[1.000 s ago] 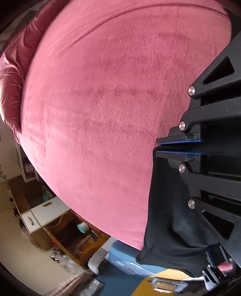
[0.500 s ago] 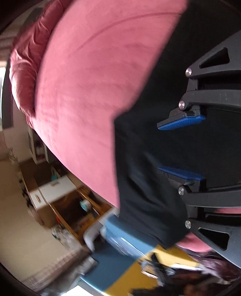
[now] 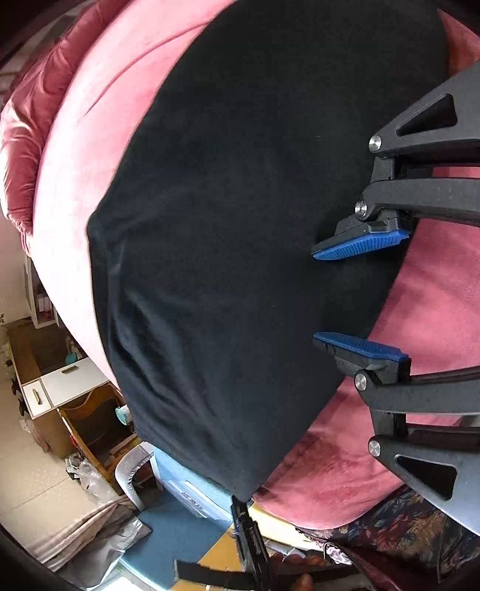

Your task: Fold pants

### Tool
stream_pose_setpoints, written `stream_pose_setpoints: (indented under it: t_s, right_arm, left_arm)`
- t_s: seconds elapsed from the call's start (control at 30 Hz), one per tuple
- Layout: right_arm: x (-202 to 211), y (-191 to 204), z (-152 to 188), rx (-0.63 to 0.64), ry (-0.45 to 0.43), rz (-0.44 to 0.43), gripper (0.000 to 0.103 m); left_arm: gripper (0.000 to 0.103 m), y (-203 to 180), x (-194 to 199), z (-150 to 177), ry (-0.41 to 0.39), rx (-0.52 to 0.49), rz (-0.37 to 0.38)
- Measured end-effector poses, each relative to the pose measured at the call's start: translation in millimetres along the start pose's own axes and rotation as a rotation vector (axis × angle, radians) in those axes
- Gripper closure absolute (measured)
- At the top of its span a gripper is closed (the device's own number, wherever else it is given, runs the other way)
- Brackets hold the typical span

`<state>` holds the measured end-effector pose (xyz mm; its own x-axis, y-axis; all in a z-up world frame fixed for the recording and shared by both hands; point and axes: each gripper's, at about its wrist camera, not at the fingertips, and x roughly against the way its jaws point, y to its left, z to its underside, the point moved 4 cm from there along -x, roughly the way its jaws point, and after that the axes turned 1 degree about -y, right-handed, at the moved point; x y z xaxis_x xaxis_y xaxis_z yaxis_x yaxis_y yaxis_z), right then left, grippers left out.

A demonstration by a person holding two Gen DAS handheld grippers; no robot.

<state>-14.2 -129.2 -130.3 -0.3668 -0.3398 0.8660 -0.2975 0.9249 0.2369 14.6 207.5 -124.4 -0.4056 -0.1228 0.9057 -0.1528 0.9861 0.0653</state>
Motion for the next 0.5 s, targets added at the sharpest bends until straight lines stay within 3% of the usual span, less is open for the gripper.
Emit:
stream_pose_setpoints:
  t_s: [0.1, 0.17, 0.33, 0.5]
  right_arm:
    - [-1, -5, 3, -0.022, -0.015, -0.017, 0.061]
    - [1, -6, 3, -0.026, -0.018, -0.015, 0.061]
    - [7, -7, -3, -0.035, -0.029, -0.015, 0.056]
    - [26, -8, -11, -0.044, -0.047, 0.015, 0.05]
  left_arm:
    - [0.072, 3, 19, -5, -0.064, 0.017, -0.065]
    - [0.072, 0, 37, -8, -0.117, 0.028, -0.053]
    - [0.068, -34, 85, -20, -0.273, -0.013, 0.04]
    - [0.066, -83, 102, -20, -0.299, -0.088, 0.151]
